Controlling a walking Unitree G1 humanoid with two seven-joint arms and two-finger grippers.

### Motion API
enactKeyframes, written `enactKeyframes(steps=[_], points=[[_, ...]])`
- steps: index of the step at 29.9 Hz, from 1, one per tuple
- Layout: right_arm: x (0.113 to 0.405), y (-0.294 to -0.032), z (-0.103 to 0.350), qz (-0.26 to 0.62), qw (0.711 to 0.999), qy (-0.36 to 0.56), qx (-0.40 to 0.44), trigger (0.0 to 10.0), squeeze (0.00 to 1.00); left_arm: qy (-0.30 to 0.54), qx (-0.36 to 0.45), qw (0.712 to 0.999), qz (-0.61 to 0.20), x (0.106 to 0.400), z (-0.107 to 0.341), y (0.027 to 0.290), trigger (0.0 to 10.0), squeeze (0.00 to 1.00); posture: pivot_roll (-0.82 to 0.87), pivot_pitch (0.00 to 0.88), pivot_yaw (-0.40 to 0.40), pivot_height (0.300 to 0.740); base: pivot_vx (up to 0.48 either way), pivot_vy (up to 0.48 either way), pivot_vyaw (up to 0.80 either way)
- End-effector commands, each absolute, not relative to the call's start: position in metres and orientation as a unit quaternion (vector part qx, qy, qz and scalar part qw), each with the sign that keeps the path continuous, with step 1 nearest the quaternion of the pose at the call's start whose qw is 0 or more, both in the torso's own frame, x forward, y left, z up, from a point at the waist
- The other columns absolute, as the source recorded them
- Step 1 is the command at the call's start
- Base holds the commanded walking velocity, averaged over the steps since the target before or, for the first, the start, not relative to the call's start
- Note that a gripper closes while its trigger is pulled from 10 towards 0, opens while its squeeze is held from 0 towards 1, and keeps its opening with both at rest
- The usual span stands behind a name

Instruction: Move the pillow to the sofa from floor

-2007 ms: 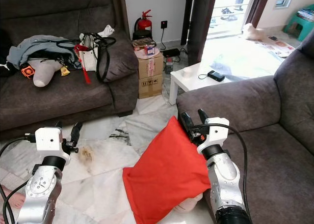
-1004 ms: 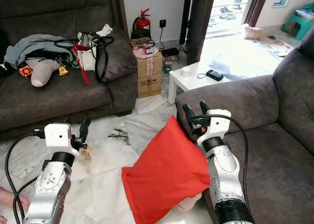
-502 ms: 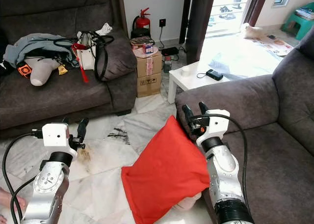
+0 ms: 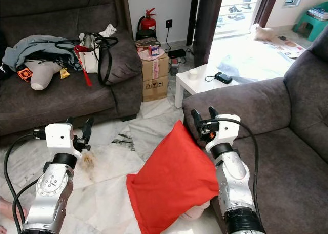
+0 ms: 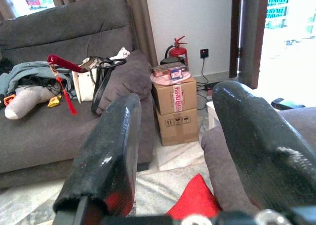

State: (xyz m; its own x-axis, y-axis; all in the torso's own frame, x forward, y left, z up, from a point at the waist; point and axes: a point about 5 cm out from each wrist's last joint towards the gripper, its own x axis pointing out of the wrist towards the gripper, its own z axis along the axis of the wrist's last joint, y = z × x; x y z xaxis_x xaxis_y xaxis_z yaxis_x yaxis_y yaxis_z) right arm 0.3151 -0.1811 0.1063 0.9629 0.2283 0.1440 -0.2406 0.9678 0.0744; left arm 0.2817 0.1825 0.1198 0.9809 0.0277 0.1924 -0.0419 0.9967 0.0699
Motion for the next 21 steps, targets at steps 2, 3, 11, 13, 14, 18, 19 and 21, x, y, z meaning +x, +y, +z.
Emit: enactKeyframes(steps=[2, 3, 11, 13, 14, 18, 19, 21], points=[[0.3185, -0.1786, 0.1082, 0.125, 0.989, -0.064, 0.042, 10.0, 0.0, -0.089, 0.041, 0.995, 0.017, 0.2789, 0.1173, 0.1833, 10.0, 0.0, 0.01, 0.041, 0.014, 0.736, 0.0, 0.0, 0.0], [0.3188, -0.1781, 0.1084, 0.126, 0.989, -0.063, 0.043, 10.0, 0.0, -0.089, 0.04, 0.995, 0.018, 0.2789, 0.1173, 0.1833, 10.0, 0.0, 0.01, 0.041, 0.014, 0.732, 0.0, 0.0, 0.0], [0.3182, -0.1751, 0.1083, 0.135, 0.988, -0.065, 0.04, 10.0, 0.0, -0.09, 0.038, 0.995, 0.016, 0.2804, 0.1179, 0.1809, 10.0, 0.0, 0.0, 0.05, 0.009, 0.698, 0.0, 0.0, 0.0], [0.3175, -0.175, 0.1089, 0.137, 0.987, -0.068, 0.039, 10.0, 0.0, -0.09, 0.038, 0.995, 0.017, 0.2803, 0.1177, 0.1812, 10.0, 0.0, 0.0, 0.05, 0.009, 0.698, 0.0, 0.0, 0.0], [0.3175, -0.1751, 0.1091, 0.137, 0.987, -0.067, 0.038, 10.0, 0.0, -0.09, 0.038, 0.995, 0.017, 0.2803, 0.1177, 0.1813, 10.0, 0.0, 0.0, 0.057, 0.005, 0.698, 0.0, 0.0, 0.0], [0.3184, -0.1761, 0.108, 0.136, 0.988, -0.062, 0.036, 10.0, 0.0, -0.087, 0.037, 0.995, 0.019, 0.2796, 0.1167, 0.181, 10.0, 0.0, 0.0, 0.063, 0.001, 0.698, 0.0, 0.0, 0.0], [0.3192, -0.1756, 0.1084, 0.136, 0.988, -0.061, 0.037, 10.0, 0.0, -0.086, 0.036, 0.995, 0.019, 0.279, 0.1161, 0.1802, 10.0, 0.0, 0.01, 0.066, -0.001, 0.698, 0.0, 0.0, 0.0], [0.3197, -0.175, 0.1088, 0.136, 0.988, -0.061, 0.037, 10.0, 0.0, -0.086, 0.035, 0.996, 0.019, 0.2789, 0.1159, 0.1799, 10.0, 0.0, 0.0, 0.067, -0.002, 0.698, 0.0, 0.0, 0.0]])
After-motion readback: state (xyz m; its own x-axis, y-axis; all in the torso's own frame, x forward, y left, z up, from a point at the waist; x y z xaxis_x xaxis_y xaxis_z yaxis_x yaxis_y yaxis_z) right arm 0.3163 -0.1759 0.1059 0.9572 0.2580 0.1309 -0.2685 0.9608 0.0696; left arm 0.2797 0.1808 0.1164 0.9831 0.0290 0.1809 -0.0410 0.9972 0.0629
